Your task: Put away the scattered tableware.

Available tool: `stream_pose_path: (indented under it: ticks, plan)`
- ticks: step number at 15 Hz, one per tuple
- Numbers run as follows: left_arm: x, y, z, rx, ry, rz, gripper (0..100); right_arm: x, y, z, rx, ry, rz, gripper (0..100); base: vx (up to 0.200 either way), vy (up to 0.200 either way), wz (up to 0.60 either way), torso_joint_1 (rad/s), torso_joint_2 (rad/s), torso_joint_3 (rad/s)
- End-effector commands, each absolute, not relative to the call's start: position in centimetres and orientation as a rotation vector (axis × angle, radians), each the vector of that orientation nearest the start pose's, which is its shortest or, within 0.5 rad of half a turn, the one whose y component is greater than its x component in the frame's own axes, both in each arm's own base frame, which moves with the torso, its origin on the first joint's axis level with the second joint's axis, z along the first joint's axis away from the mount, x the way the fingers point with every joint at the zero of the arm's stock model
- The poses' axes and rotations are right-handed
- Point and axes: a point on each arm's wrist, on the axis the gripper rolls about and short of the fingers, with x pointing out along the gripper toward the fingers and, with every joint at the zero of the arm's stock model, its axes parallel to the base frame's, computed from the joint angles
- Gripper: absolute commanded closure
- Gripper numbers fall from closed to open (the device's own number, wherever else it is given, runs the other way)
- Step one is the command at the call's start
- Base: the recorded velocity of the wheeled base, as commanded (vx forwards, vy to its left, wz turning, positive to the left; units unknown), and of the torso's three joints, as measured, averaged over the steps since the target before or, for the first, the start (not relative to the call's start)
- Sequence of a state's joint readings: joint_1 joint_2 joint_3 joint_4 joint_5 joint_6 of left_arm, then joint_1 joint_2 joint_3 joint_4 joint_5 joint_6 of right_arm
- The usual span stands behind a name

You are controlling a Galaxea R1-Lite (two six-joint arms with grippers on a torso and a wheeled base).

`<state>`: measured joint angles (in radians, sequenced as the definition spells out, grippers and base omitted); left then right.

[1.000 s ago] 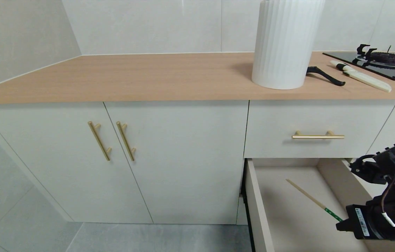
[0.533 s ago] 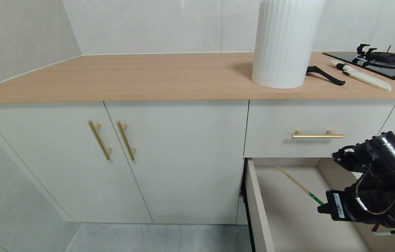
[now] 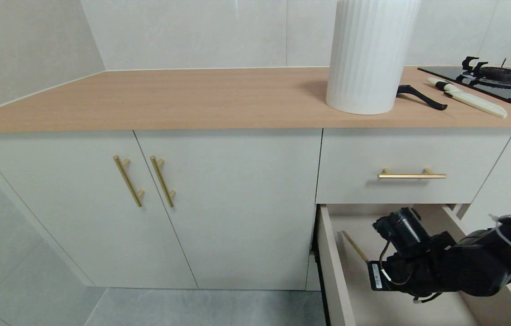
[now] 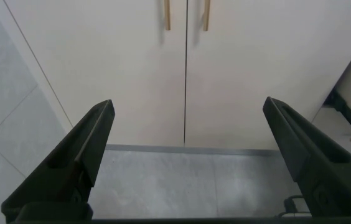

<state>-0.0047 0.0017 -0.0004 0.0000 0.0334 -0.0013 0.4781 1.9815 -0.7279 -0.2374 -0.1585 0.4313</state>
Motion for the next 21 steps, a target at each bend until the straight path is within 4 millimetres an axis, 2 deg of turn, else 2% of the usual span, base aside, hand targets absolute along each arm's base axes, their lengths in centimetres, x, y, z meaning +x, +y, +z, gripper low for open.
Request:
stream_pose_path:
  ticks: [1,6,13,14,18,19,20,21]
  plan:
    - [-2.3,0.1,7.6,-0.002,0.002,0.029,0,26.7,13.5,1.0,0.039,1.086,0.052,100,0.0,0.0,0.0,0.0,0.0,0.0]
    - [-2.3,0.1,7.6,-0.001,0.003,0.029,0,27.3,13.8,-2.3,0.022,1.107,0.038,100,0.0,0.0,0.0,0.0,0.0,0.0]
    - [-2.3,0.1,7.6,-0.001,0.003,0.029,0,27.7,13.9,-2.5,0.032,1.061,0.028,100,0.0,0.0,0.0,0.0,0.0,0.0]
    - [-2.3,0.1,7.6,-0.002,0.002,0.029,0,27.6,13.8,-2.5,0.029,1.061,0.025,0,0.0,0.0,0.0,0.0,0.0,0.0]
    - [-2.3,0.1,7.6,-0.001,0.003,0.031,0,27.6,13.8,-2.2,0.031,1.049,0.023,0,0.0,0.0,0.0,0.0,0.0,0.0]
    - [-2.3,0.1,7.6,-0.001,0.003,0.031,0,27.6,13.8,-1.3,0.032,1.019,0.013,0,0.0,0.0,0.0,0.0,0.0,0.0]
    - [-2.3,0.1,7.6,-0.002,0.002,0.031,0,27.1,13.5,0.4,0.038,0.971,0.004,0,0.0,0.0,0.0,0.0,0.0,0.0]
    - [-2.3,0.1,7.6,-0.002,0.002,0.029,0,26.3,13.0,3.0,0.058,0.911,0.023,0,0.0,0.0,0.0,0.0,0.0,0.0]
